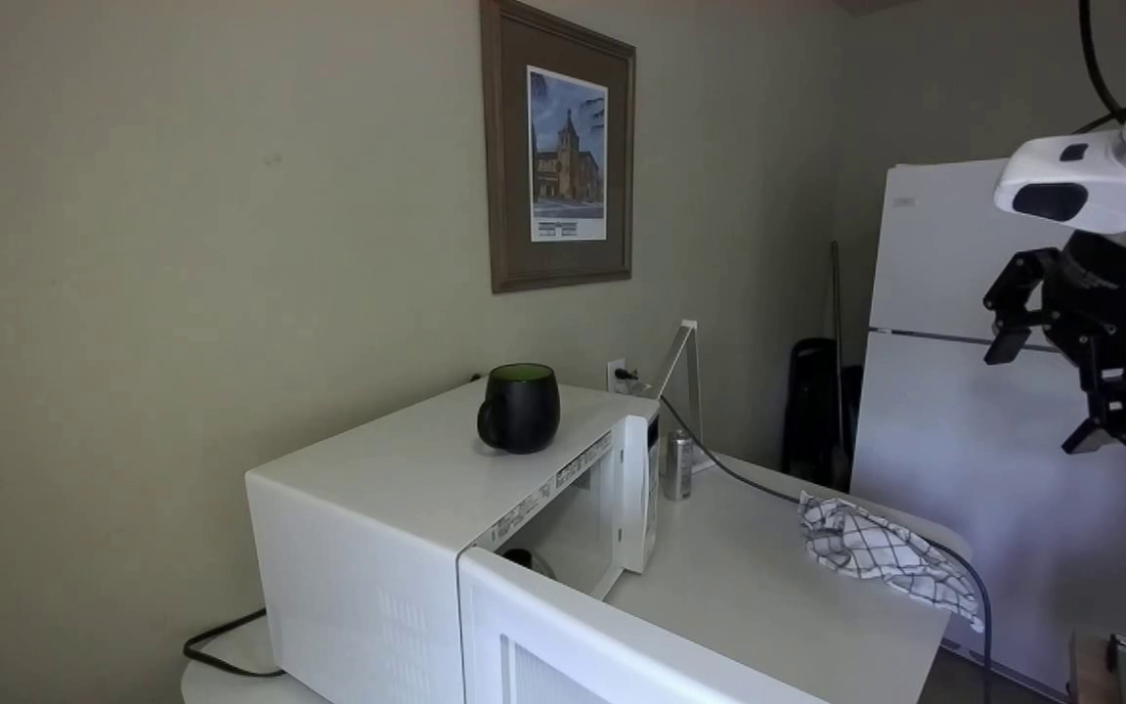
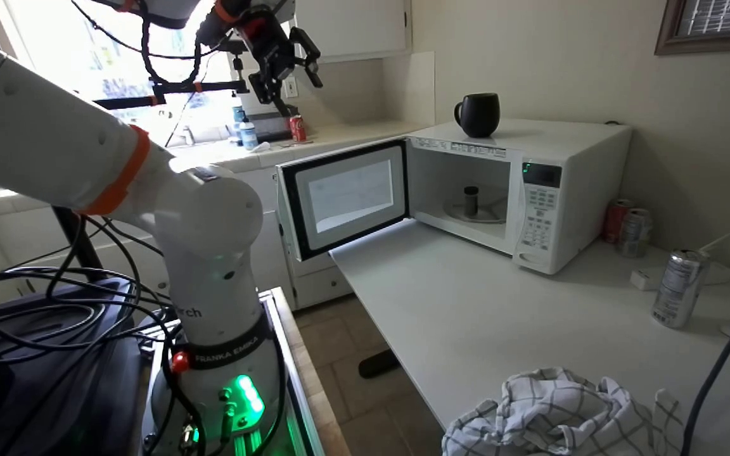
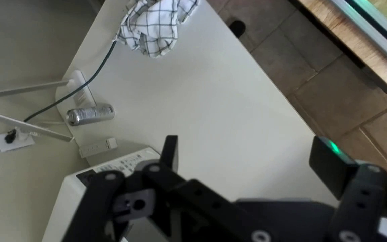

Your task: Close the microwave door.

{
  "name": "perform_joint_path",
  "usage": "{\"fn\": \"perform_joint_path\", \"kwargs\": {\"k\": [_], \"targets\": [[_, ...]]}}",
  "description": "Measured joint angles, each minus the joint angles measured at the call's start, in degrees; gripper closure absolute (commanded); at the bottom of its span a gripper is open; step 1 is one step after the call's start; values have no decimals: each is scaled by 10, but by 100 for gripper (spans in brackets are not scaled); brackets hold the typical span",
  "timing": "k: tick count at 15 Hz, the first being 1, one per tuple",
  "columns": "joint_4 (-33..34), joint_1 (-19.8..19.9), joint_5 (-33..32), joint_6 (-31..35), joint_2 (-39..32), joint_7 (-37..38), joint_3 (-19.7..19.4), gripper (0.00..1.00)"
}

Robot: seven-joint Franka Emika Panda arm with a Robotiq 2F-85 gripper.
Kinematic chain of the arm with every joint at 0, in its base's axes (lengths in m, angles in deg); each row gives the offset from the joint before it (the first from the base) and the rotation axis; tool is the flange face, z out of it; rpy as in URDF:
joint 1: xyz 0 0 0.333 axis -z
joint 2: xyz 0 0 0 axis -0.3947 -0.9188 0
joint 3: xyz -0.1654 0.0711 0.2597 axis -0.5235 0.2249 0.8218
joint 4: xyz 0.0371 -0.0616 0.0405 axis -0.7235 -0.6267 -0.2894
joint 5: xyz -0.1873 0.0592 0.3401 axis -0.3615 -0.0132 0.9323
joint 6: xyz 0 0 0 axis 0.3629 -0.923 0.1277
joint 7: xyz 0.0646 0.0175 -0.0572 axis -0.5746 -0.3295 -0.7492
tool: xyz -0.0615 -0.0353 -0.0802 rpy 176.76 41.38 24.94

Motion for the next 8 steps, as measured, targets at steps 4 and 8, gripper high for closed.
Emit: {"fn": "perform_joint_path", "kwargs": {"k": [4, 8], "targets": [[9, -5, -7, 0, -9, -12, -1, 0], [9, -16, -7, 9, -16, -34, -6, 0]]}}
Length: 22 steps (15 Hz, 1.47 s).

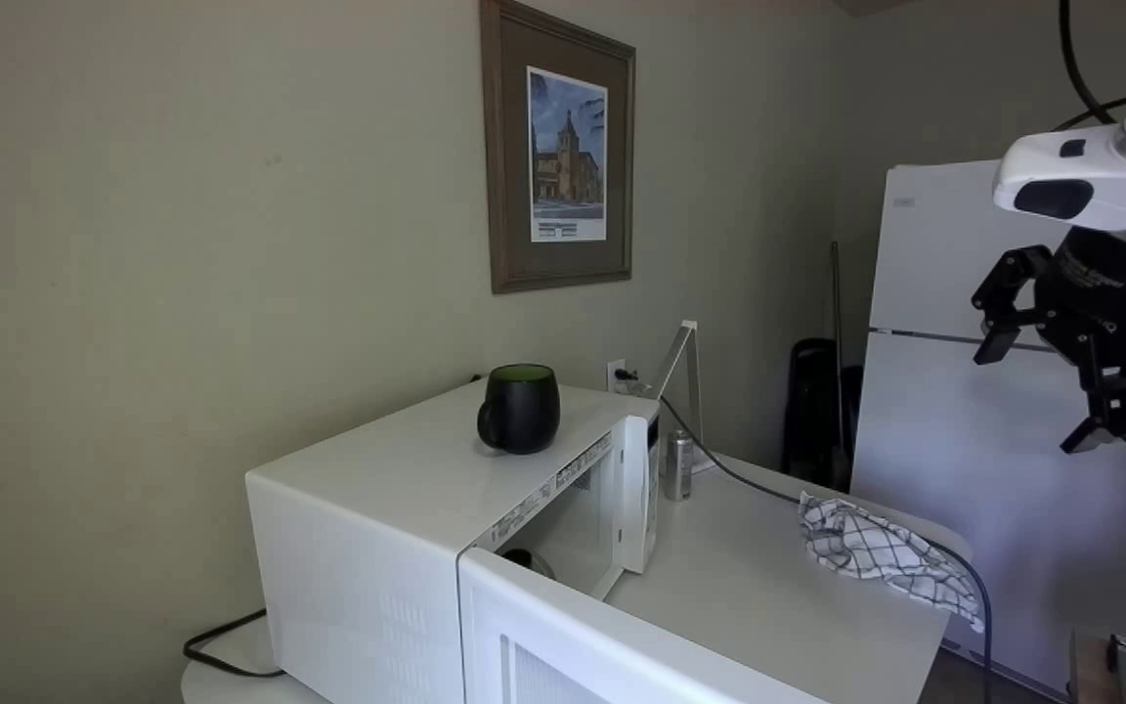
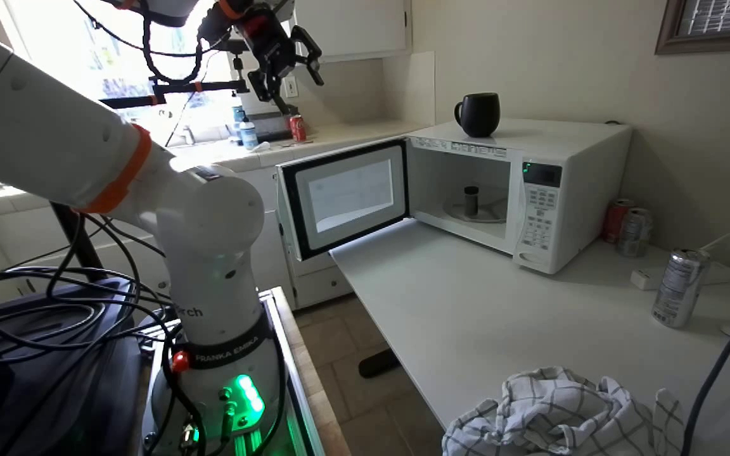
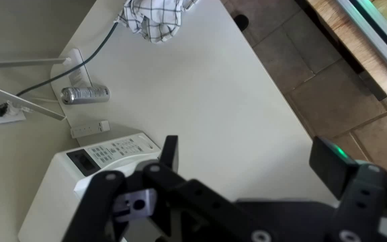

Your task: Close the microwave door.

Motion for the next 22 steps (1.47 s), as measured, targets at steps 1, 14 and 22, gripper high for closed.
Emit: {"fn": "perform_joint_path", "kwargs": {"k": [1, 14, 22], "targets": [[0, -9, 1, 9, -6, -16, -3, 0], [19, -96, 19, 225, -151, -257, -72, 51], [31, -150, 109, 384, -237, -419, -94, 100]]}}
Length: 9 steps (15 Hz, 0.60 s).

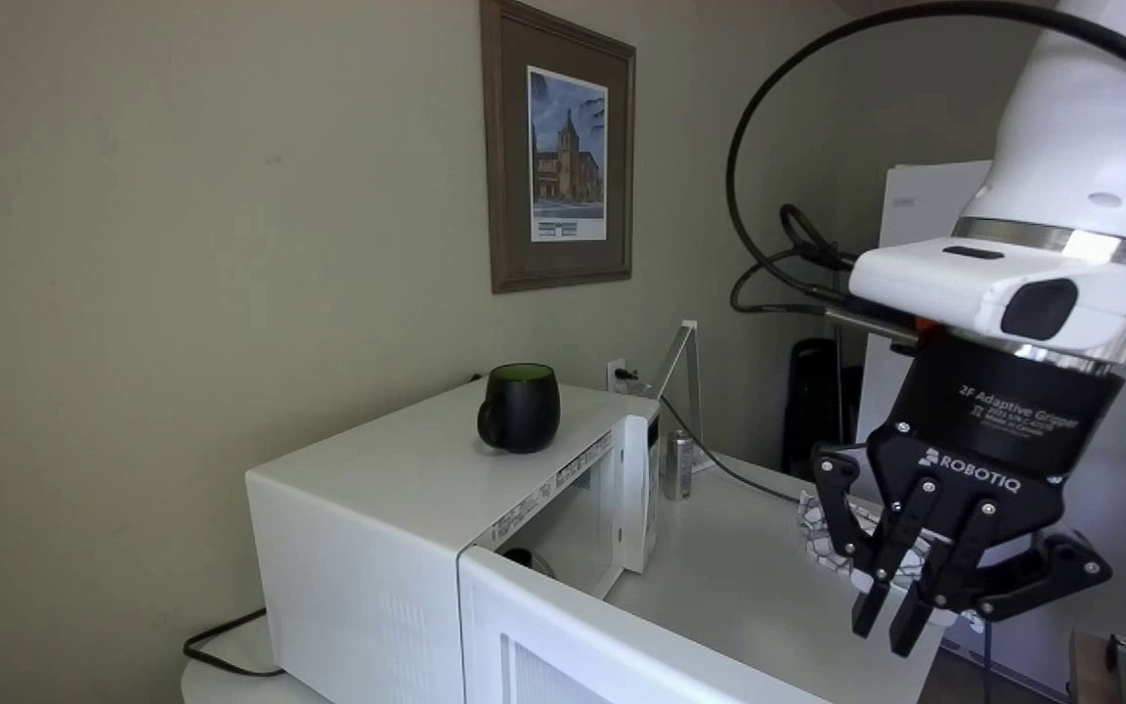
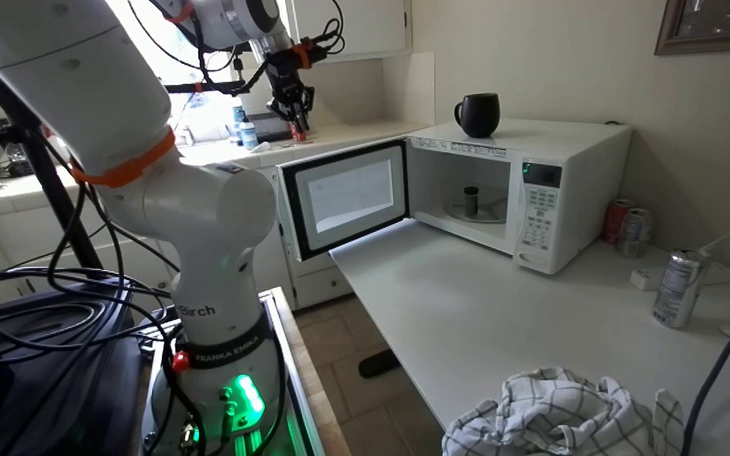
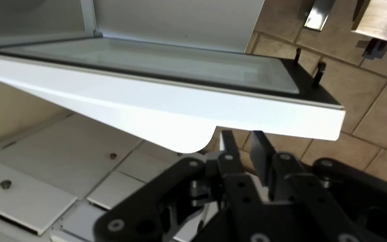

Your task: Close the microwave door.

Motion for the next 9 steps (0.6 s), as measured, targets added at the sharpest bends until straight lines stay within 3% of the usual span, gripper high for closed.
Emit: {"fn": "perform_joint_path", "kwargs": {"k": [1, 2, 9], "targets": [[-1, -4, 10, 26, -7, -27, -5, 95], [0, -4, 12, 33, -11, -34, -6, 99], [1, -2, 13, 33, -12, -34, -6, 100]]}}
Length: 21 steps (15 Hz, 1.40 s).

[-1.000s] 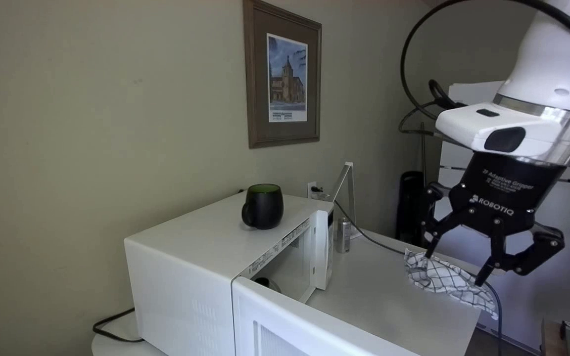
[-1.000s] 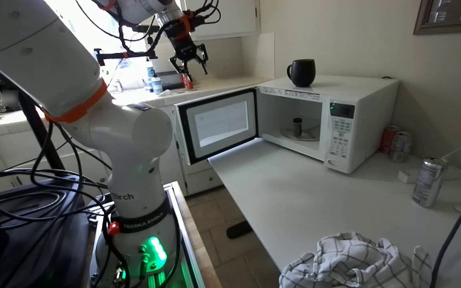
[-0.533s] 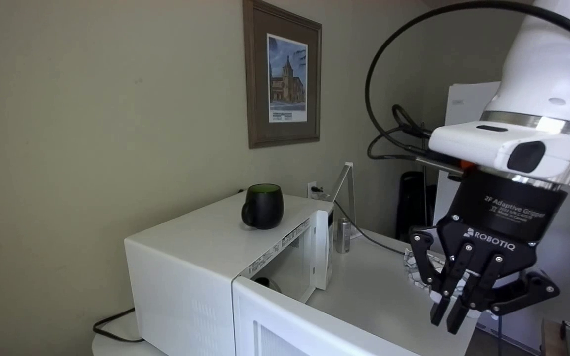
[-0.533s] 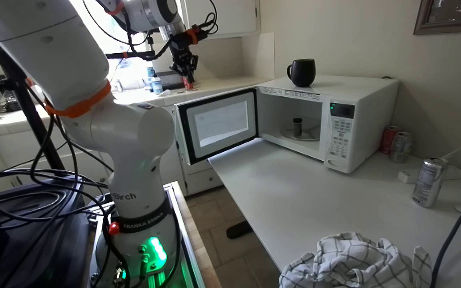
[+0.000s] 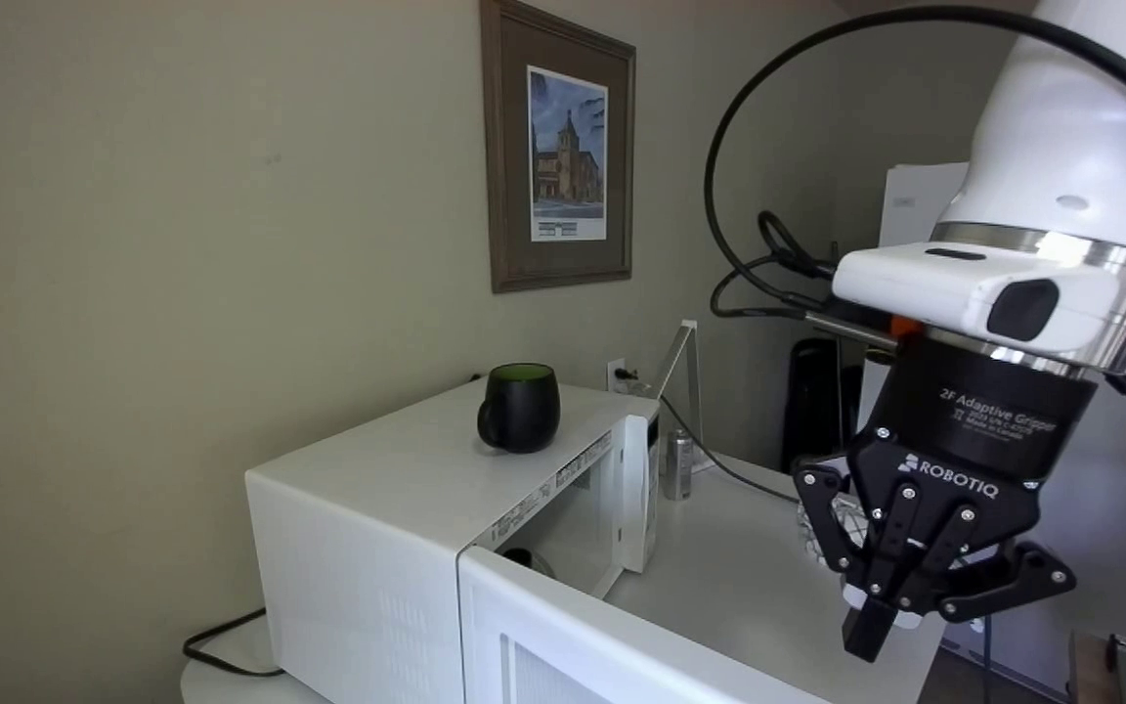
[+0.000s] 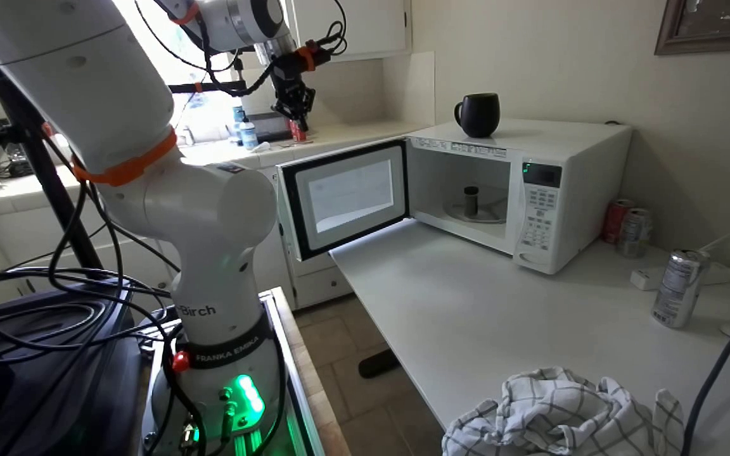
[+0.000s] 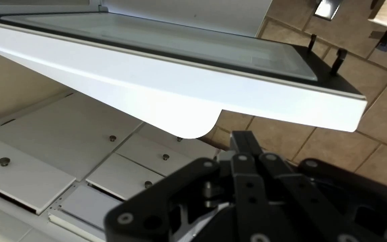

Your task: Close the microwave door.

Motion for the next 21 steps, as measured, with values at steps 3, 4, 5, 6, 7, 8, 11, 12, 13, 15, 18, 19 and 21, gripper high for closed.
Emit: {"fn": "perform_joint_path", "kwargs": {"k": [3, 4, 5, 6, 7, 8, 11, 12, 13, 15, 18, 19, 21], "targets": [[1, 0, 29, 0, -16, -23, -8, 100], [2, 0, 42, 0, -25, -37, -12, 100], [3, 0, 54, 0, -33, -55, -17, 100], [4, 0, 65, 0, -42, -75, -20, 100], [5, 0, 76, 0, -50, -94, -22, 100], [8, 1, 87, 0, -59, -111, -24, 100], [14, 6, 106, 0, -82, -161, -25, 100], [17, 7, 111, 0, -89, -176, -25, 100], [20, 9, 117, 0, -95, -187, -25, 100], [24, 15, 128, 0, -104, -209, -25, 100], [27, 24, 144, -1, -112, -230, -23, 100], [28, 27, 147, -1, -113, -232, -22, 100], [28, 34, 153, -2, -113, -234, -21, 100]]}}
